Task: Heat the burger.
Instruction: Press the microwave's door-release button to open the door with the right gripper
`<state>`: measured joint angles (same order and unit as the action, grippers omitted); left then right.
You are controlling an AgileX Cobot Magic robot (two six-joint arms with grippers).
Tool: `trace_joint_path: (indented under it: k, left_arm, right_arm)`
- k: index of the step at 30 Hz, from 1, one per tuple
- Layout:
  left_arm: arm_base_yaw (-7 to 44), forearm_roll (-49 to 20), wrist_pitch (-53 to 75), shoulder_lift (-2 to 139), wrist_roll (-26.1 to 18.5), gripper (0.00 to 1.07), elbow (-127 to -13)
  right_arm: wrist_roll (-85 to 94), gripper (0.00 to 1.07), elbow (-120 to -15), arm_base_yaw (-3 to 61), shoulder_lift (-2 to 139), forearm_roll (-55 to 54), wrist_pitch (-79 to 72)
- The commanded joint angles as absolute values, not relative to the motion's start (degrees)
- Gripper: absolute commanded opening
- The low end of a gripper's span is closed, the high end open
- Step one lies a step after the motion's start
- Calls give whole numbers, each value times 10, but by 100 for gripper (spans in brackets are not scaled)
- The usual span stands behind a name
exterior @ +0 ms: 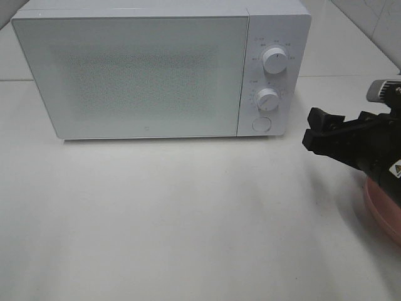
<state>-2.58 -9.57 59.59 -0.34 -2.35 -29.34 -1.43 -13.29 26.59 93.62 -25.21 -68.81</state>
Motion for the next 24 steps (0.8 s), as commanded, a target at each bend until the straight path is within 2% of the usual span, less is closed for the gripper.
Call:
trace_joint_path:
  k: [1,6,14,18,21,22,24]
  left_arm:
    - [-28,-95,590,-15,-25,98,-293]
    - [-28,-95,590,-15,-25,98,-293]
    - [-28,-95,590,-15,-25,98,-293]
    - [-28,-95,590,-15,-25,98,-293]
    - [-28,-95,590,-15,-25,98,-293]
    - [-28,-95,590,-15,-25,98,-293]
    - [-28,-95,590,-15,-25,98,-293]
  right_arm:
    - [9,75,-136,300,936,-303,-697]
    - [16,75,-144,340,939,-335,-693]
    - [-54,73,-145,343,976,-330,-700]
    - [-158,65,-145,343,993,-328,-700]
    - [-263,55,-145,343,995,-328,-701]
    - [-263,55,-145,343,995,-328,-701]
    - [-343,45,-145,343,995,-328,-701]
